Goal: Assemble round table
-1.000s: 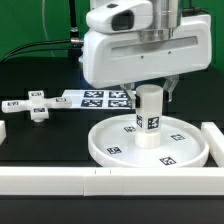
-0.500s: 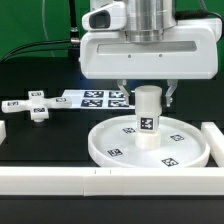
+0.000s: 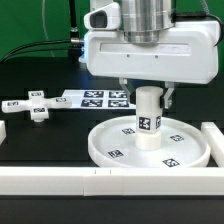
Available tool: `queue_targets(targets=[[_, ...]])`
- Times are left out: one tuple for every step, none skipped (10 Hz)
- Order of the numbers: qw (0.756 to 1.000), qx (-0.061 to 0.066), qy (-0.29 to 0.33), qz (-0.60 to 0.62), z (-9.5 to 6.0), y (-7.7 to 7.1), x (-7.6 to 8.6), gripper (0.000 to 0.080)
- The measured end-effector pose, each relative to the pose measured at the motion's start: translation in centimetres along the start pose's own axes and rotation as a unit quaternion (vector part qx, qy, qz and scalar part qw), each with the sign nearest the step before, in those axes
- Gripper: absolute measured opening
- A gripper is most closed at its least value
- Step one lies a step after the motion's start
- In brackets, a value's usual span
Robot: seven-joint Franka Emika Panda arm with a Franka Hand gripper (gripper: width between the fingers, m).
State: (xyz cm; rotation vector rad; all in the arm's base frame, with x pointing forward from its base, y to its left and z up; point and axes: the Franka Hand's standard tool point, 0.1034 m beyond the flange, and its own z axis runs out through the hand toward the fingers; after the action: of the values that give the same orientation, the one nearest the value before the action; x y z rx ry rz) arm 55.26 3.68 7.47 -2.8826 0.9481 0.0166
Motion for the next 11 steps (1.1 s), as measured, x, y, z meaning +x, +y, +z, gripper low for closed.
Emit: queue_targets(targets=[[0.998, 0.013, -0.008, 0.069, 0.01, 0.17, 0.12, 0.0409], [0.989, 0.022, -0.015, 0.144, 0.04, 0.19, 0.14, 0.0409], [0.978, 0.022, -0.018, 0.204, 0.11, 0.02, -0.03, 0.0409], [0.967, 0.021, -0.019, 0.252, 0.17, -0.18, -0.22, 0.0409], [0.959, 0.021, -0.021, 0.283, 0.18, -0.29, -0.29, 0.0409], [0.947, 0.023, -0.024, 0.321, 0.17, -0.35, -0.31, 0.0409], [0.939, 0.022, -0.024, 0.342, 0.17, -0.38, -0.33, 0.0409], [0.937, 0.023, -0.024, 0.347, 0.17, -0.40, -0.33, 0.0409], [0.939, 0.023, -0.024, 0.343, 0.17, -0.43, -0.36, 0.0461], [0.948, 0.023, -0.024, 0.316, 0.17, -0.43, -0.36, 0.0601], [0.958, 0.022, -0.021, 0.284, 0.06, -0.63, -0.32, 0.0635]])
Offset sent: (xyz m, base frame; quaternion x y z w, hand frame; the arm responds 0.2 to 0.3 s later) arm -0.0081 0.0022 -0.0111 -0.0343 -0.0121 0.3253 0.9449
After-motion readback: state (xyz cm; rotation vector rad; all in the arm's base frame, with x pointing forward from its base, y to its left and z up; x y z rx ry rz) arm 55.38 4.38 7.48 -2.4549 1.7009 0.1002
